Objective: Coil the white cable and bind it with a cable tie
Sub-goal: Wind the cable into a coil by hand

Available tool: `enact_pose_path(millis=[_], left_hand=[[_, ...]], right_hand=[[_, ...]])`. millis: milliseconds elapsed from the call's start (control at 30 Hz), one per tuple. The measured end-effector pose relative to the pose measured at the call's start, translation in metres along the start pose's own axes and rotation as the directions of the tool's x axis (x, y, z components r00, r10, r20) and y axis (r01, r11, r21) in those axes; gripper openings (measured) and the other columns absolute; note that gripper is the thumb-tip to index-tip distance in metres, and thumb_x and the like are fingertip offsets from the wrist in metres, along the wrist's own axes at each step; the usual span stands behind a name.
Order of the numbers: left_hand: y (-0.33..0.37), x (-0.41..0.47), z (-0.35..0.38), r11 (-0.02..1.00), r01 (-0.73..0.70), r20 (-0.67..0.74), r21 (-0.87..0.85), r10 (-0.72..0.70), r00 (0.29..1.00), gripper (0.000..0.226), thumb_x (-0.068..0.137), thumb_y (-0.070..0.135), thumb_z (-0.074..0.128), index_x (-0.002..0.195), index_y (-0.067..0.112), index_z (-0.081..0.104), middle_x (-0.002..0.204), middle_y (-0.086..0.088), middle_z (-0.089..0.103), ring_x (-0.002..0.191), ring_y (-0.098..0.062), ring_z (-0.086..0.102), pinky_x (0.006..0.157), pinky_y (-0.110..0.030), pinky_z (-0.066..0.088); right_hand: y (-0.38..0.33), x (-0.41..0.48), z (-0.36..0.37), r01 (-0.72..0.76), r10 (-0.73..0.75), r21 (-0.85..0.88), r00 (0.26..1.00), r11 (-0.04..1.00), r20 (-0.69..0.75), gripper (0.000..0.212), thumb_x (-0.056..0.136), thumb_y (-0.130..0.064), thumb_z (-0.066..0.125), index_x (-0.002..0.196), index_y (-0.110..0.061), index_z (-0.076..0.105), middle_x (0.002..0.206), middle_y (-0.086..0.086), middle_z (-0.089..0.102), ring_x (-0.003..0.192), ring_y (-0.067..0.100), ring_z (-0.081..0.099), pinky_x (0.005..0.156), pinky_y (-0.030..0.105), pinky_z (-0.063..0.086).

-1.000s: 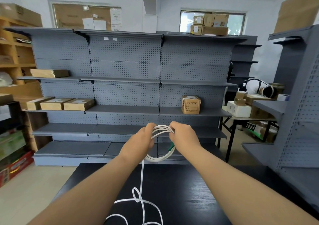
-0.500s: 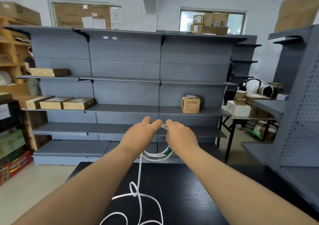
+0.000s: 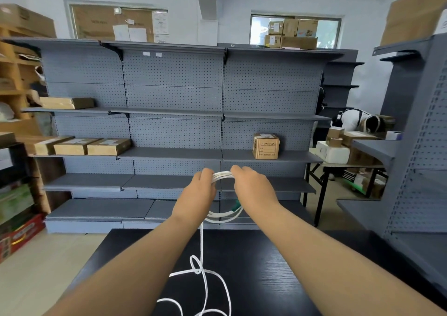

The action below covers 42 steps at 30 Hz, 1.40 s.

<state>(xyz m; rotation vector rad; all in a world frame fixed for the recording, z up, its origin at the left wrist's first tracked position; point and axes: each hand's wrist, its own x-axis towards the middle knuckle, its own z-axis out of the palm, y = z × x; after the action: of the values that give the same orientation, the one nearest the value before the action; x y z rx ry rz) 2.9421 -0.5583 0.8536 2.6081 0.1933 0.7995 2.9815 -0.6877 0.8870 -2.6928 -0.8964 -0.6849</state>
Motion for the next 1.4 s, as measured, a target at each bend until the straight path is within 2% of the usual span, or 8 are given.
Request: enact_pose_path(millis=[167,300,567,733,900,1067,1200,1400], left_hand=[[0.003,0.000,-0.003,0.998,-0.004,0.022,0.066,0.003,1.000,0.010,0.097,0.008,0.034,0.103,0.006,0.042,0.089,-0.005,0.036,0.067,-0.032,0.040,0.059,-0.041,0.033],[0.005,0.003,-0.008,0.998,0.029,0.034,0.048,-0.031,0.999,0.009,0.097,0.010,0.034,0.100,0.008,0.043,0.089,-0.005,0.037,0.071,-0.034,0.042,0.062,-0.043,0.034],[-0.002,-0.001,-0.005,0.900,0.216,0.022,-0.377,-0.225,0.974,0.012,0.096,0.023,0.042,0.090,0.013,0.047,0.084,-0.008,0.058,0.079,-0.027,0.061,0.061,-0.032,0.042],[0.004,-0.003,-0.007,0.992,0.112,-0.012,-0.056,-0.113,0.994,0.008,0.097,0.007,0.032,0.095,0.011,0.038,0.086,-0.007,0.044,0.074,-0.033,0.046,0.060,-0.039,0.034],[0.004,0.005,-0.013,0.989,0.042,0.081,0.141,-0.054,0.995,0.015,0.092,0.000,0.034,0.092,0.015,0.032,0.095,-0.008,0.045,0.077,-0.036,0.054,0.067,-0.048,0.048],[0.004,0.011,-0.013,0.942,-0.098,0.113,0.321,0.064,0.992,0.015,0.092,0.001,0.040,0.095,0.014,0.033,0.087,-0.007,0.038,0.060,-0.030,0.047,0.048,-0.040,0.033],[0.003,0.011,-0.013,0.946,-0.090,0.080,0.313,0.068,0.994,0.011,0.092,0.002,0.038,0.097,0.012,0.036,0.086,-0.007,0.039,0.059,-0.032,0.046,0.048,-0.038,0.030],[0.003,0.002,-0.010,0.994,0.024,-0.012,0.108,-0.023,1.000,0.005,0.095,0.012,0.037,0.095,0.009,0.041,0.084,-0.007,0.041,0.068,-0.034,0.044,0.057,-0.038,0.031]], right_hand=[[0.002,0.000,0.002,0.010,-0.010,-0.012,1.000,1.000,-0.005,0.024,0.092,0.001,0.038,0.112,-0.009,0.047,0.092,0.011,0.054,0.084,0.035,0.058,0.059,0.034,0.035],[0.002,0.001,0.002,-0.003,0.003,-0.005,1.000,1.000,-0.011,0.023,0.092,0.002,0.038,0.110,-0.009,0.047,0.083,0.005,0.042,0.076,0.032,0.053,0.059,0.033,0.033],[0.006,0.004,0.002,-0.133,0.134,0.101,0.991,0.986,-0.010,0.022,0.092,0.004,0.036,0.103,-0.006,0.052,0.080,0.006,0.044,0.071,0.026,0.043,0.052,0.029,0.028],[0.003,0.003,0.001,-0.160,0.157,0.124,0.987,0.979,0.032,0.017,0.094,0.000,0.037,0.104,-0.007,0.049,0.088,0.011,0.055,0.073,0.026,0.045,0.058,0.031,0.034],[-0.004,0.000,0.002,-0.054,0.049,0.052,0.995,0.997,0.086,0.014,0.095,-0.008,0.041,0.109,-0.008,0.044,0.099,0.011,0.057,0.073,0.028,0.047,0.059,0.034,0.034],[-0.003,0.002,0.004,0.028,-0.024,-0.036,0.995,0.999,0.093,0.015,0.095,-0.004,0.038,0.109,-0.007,0.043,0.086,0.010,0.053,0.076,0.033,0.054,0.058,0.035,0.033],[-0.002,0.002,0.000,0.016,-0.013,-0.033,0.996,0.999,0.083,0.017,0.093,0.000,0.035,0.104,-0.009,0.044,0.064,0.001,0.028,0.070,0.028,0.043,0.057,0.035,0.032],[0.000,0.005,0.002,-0.076,0.075,0.042,0.997,0.996,0.022,0.016,0.097,-0.005,0.035,0.103,-0.010,0.048,0.074,0.006,0.045,0.068,0.027,0.046,0.055,0.032,0.033]])
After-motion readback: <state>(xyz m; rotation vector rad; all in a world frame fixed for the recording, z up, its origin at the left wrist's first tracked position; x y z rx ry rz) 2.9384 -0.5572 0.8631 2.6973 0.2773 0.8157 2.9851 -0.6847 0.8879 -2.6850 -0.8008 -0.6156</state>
